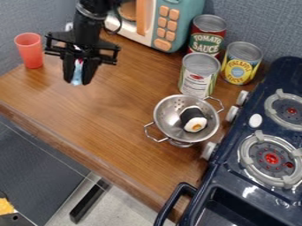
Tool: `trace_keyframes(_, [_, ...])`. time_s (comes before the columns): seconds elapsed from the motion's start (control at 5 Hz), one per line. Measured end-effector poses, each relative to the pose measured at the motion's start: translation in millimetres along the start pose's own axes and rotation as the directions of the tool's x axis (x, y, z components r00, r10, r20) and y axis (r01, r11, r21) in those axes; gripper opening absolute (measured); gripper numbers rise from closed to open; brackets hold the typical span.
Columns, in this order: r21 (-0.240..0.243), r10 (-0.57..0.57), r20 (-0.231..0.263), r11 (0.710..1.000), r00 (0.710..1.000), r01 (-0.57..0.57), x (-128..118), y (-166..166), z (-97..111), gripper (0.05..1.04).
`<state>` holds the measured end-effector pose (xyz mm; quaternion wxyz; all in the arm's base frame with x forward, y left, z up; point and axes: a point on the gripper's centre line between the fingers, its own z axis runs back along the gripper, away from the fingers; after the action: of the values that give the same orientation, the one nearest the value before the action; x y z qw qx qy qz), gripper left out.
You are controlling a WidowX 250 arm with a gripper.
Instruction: Move the spatula to the left side of the table
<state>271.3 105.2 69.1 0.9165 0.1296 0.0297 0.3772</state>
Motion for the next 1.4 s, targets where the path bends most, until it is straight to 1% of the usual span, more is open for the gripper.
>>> trace_keyframes(0.2, [-0.202, -0.262, -0.088, 0.950, 0.961, 0.240, 10, -2, -7, 0.318])
trace_keyframes(0.4, [-0.402, -0.500, -0.161, 0.821, 0.851, 0.406, 19, -7, -23, 0.318])
trace_keyframes(0.6, [-0.509, -0.569, -0.192, 0.755, 0.800, 0.414, 23, -7, -29, 0.318])
trace_keyframes(0.8, [-0.550, -0.569, -0.185, 0.735, 0.801, 0.395, 28, -4, -29, 0.318])
trace_keyframes(1.0, [-0.491, -0.478, -0.238, 0.810, 0.845, 0.320, 30, 4, -33, 0.318])
trace_keyframes(1.2, [-0.252, -0.158, -0.235, 0.963, 0.959, 0.097, 26, 19, -20, 0.318])
trace_keyframes(1.4, [-0.037, 0.099, -0.158, 0.994, 0.983, -0.106, 14, 16, -6, 0.318])
